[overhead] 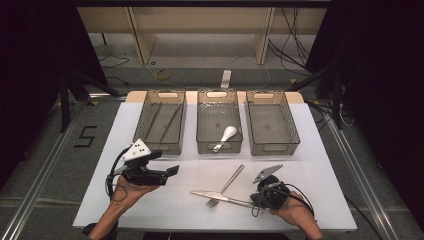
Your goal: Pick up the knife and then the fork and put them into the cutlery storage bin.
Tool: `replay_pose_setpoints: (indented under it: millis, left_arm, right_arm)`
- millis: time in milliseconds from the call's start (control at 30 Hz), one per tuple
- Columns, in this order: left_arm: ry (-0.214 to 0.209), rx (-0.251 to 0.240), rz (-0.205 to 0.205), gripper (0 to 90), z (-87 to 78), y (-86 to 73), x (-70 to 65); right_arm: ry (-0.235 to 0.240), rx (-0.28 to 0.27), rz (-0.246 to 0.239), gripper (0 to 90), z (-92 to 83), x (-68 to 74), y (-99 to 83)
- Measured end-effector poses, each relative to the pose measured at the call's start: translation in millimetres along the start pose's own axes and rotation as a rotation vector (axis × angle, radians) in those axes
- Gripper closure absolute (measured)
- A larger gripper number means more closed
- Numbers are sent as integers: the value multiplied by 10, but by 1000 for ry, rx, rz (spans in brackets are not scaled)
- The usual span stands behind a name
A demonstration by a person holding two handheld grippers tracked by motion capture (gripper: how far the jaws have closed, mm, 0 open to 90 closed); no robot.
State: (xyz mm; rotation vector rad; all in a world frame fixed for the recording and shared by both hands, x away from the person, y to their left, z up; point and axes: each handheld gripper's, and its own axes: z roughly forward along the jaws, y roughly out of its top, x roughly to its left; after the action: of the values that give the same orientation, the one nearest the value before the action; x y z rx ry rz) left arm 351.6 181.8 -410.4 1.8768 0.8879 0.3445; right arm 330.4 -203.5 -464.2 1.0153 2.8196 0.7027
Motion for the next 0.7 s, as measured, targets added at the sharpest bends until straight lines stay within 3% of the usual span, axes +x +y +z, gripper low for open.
replay_pose_setpoints:
  millis: [100, 267, 433, 567, 700]
  left_arm:
    - [-2, 4, -1, 153, 4, -3, 2]
    - [-1, 5, -2, 152, 6, -2, 3]
    - [1, 0, -6, 152, 8, -2, 3]
    - [2, 2, -1, 152, 5, -2, 5]
    - [11, 2, -2, 152, 6, -7, 28]
  right_arm:
    - [-8, 24, -24, 898, -3, 62, 9]
    - [-16, 17, -72, 699, -48, 129, 141]
    - [-15, 58, -126, 512, 8, 256, 317]
    - [-12, 100, -152, 452, 96, 327, 400]
    - [-19, 133, -182, 447, 167, 343, 448]
